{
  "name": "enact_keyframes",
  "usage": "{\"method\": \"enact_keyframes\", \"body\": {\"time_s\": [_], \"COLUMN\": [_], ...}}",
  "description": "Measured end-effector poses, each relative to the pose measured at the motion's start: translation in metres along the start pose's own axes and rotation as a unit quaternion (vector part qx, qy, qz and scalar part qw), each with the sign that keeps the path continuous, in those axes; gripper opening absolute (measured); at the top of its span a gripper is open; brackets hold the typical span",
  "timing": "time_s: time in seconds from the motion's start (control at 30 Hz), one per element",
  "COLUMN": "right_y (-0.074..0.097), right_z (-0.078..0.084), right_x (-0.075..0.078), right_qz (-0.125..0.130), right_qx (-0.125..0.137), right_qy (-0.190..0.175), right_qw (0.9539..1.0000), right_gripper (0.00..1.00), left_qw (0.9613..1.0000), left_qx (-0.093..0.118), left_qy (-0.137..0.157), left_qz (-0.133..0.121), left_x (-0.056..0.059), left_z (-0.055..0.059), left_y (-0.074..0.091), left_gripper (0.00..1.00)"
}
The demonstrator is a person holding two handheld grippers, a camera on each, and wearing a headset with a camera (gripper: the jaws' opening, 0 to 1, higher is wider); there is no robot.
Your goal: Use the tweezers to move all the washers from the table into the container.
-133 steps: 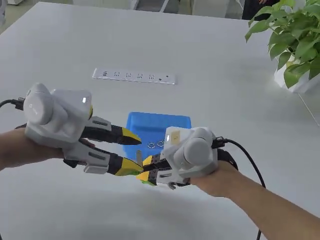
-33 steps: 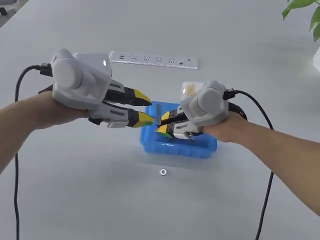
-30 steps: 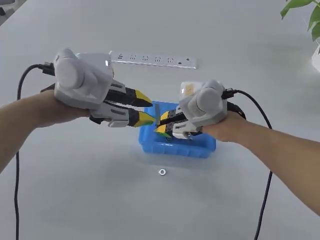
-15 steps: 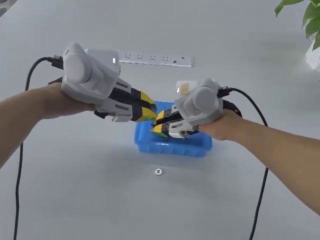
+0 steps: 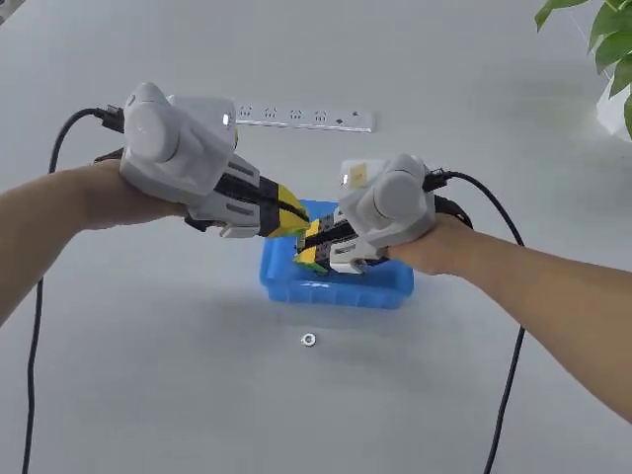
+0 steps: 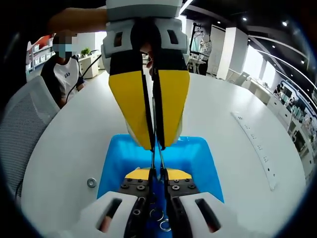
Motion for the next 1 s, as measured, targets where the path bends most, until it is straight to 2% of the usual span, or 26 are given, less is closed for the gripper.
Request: {"method": "enact_keyframes", "body": {"time_s": [0.23, 0.43, 0.73, 1.0], "right_y": [0.002, 0.007, 0.025, 0.049], "right_z": [0.000, -0.003, -0.017, -0.030], "right_x": [0.000, 0.000, -0.001, 0.001], "right_qz": [0.000, 0.004, 0.016, 0.037], "right_qx": [-0.007, -0.006, 0.005, 0.021], "right_qy": [0.002, 0.006, 0.009, -0.013], "right_qw": [1.0000, 1.0000, 0.9998, 0.9990], "right_gripper": [0.12, 0.14, 0.19, 0.29], "left_qw": [0.9999, 0.9999, 0.9998, 0.9995], "left_qx": [-0.010, -0.011, -0.004, 0.003], "left_qy": [-0.009, -0.001, -0.001, 0.007], "left_qz": [-0.001, -0.007, -0.017, -0.029], "left_x": [-0.002, -0.004, -0.001, 0.004], "left_z": [-0.001, -0.007, -0.025, -0.044], "left_y": [0.000, 0.005, 0.015, 0.028], "left_gripper": [0.06, 0.06, 0.05, 0.05]}}
Point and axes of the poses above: the centre of the closed fingertips' face, and the gripper's own axes: y roughly backward along the fingers, x roughly to its right, z roughly out of its underside, the point moved 2 cm from there along y, roughly backward along the fingers, and after that the axes turned 2 degrees about y, right-handed, at the moved point
